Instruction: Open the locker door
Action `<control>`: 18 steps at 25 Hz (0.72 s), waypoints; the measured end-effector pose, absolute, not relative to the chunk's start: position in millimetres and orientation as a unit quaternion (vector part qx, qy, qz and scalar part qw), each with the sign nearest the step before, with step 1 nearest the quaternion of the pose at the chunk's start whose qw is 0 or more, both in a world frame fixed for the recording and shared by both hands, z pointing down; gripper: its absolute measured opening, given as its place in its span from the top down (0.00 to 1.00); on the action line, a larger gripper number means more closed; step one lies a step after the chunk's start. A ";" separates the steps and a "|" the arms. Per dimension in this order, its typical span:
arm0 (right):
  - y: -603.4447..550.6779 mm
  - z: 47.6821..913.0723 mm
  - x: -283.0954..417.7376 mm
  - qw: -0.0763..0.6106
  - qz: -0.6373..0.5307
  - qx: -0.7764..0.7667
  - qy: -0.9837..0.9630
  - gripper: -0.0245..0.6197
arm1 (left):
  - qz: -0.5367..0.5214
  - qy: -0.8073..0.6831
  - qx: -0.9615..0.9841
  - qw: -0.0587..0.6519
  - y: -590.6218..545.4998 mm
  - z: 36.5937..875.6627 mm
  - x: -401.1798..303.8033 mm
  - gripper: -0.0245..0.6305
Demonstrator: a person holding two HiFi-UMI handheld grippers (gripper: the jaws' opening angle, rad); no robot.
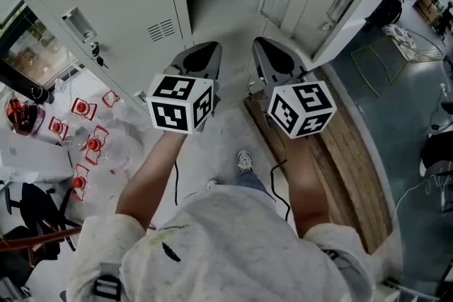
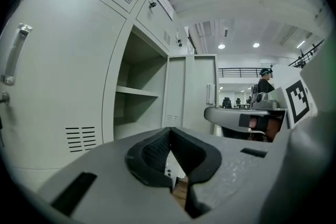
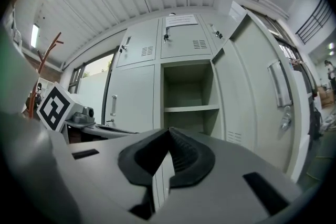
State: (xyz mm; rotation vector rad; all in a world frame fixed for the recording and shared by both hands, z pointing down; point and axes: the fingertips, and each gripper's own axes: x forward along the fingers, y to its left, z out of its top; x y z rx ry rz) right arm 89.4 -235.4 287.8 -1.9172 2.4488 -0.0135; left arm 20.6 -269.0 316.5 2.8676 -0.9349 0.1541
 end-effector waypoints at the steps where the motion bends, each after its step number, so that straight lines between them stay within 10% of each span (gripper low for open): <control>1: -236.2 289.8 84.2 0.014 -0.006 -0.613 0.790 0.96 | 0.051 -0.312 0.947 0.061 -269.5 317.5 15.9 0.95; 18: -230.6 296.9 45.4 0.003 -0.007 -0.595 0.803 0.96 | 0.049 -0.324 0.942 0.069 -263.4 323.9 -17.7 0.95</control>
